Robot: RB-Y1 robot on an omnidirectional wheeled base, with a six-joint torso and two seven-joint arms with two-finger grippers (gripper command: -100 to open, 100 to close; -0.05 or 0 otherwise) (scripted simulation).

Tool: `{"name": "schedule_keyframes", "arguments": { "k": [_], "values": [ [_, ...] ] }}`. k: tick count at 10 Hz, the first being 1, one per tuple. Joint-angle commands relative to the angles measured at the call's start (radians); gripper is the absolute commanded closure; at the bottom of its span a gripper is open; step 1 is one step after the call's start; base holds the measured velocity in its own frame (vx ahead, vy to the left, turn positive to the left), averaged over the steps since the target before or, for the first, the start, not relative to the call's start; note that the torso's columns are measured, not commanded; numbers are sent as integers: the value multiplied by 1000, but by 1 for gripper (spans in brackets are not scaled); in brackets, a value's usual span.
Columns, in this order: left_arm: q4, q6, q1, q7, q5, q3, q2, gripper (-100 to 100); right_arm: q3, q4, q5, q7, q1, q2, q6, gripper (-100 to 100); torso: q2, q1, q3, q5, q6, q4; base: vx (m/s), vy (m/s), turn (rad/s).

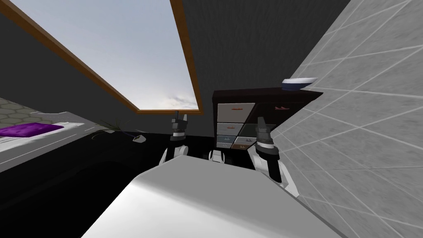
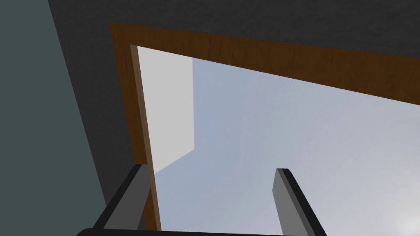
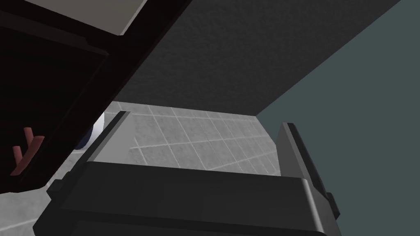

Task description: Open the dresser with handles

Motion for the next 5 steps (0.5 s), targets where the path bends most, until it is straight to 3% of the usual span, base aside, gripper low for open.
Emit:
{"name": "schedule_keyframes", "arguments": {
  "k": [1,5],
  "values": [
    [0,0,0,0,0,0,0,0,-10,23,21,75,-18,-8,-22,-100,0,1,0,0,0,0,22,48,-36],
    [0,0,0,0,0,0,0,0,-28,68,62,190,-53,-19,-63,-100,0,0,0,0,0,0,16,48,-54]
  ]
}}
